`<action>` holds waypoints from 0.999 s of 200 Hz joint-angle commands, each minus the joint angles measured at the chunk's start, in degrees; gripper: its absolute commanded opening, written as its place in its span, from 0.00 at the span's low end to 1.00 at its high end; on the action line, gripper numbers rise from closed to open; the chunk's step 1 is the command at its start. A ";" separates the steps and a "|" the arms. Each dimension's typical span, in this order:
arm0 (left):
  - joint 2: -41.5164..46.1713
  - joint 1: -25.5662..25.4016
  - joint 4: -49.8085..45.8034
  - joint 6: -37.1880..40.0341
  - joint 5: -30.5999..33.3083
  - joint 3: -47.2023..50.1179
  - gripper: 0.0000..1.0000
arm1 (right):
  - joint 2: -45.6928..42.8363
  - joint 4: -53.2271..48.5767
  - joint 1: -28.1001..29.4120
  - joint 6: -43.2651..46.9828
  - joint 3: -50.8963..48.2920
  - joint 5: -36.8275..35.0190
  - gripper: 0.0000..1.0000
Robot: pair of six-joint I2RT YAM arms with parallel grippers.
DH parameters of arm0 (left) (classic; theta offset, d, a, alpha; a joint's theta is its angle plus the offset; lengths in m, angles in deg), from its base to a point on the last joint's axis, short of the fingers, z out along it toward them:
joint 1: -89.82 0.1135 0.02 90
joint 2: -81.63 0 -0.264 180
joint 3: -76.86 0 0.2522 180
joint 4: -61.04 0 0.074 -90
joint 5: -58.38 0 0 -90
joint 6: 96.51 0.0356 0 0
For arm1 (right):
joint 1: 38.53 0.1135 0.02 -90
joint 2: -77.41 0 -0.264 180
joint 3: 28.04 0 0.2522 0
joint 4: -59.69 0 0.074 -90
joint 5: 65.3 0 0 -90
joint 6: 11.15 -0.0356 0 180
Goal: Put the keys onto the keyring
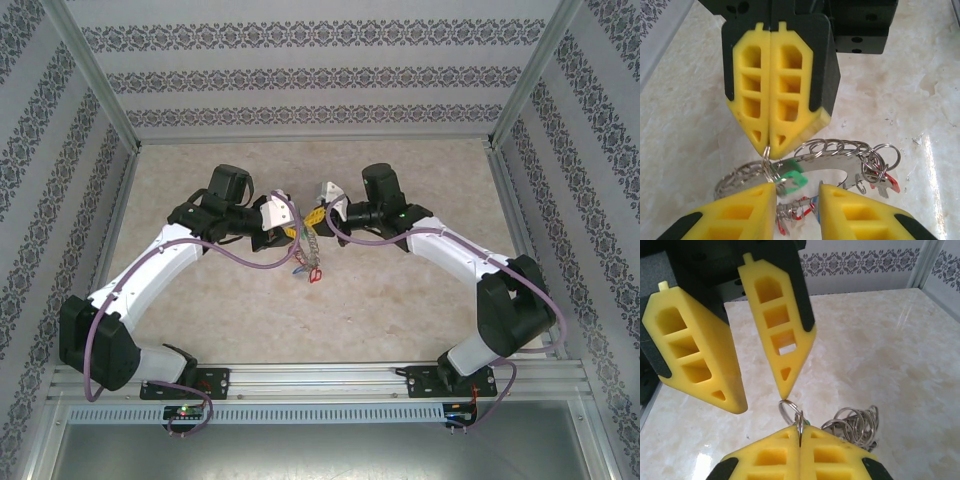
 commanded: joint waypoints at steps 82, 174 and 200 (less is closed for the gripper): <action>0.15 0.28 6.77 -2.40 4.32 -0.26 0.29 | -3.79 8.33 -0.63 -4.46 -1.44 4.64 0.00; 5.28 1.05 6.46 6.68 7.05 2.39 0.39 | -3.32 7.05 -0.36 -3.50 -0.81 6.48 0.00; 2.98 0.71 7.56 7.52 6.28 1.58 0.39 | -3.04 6.55 -0.36 -3.49 -0.02 6.74 0.00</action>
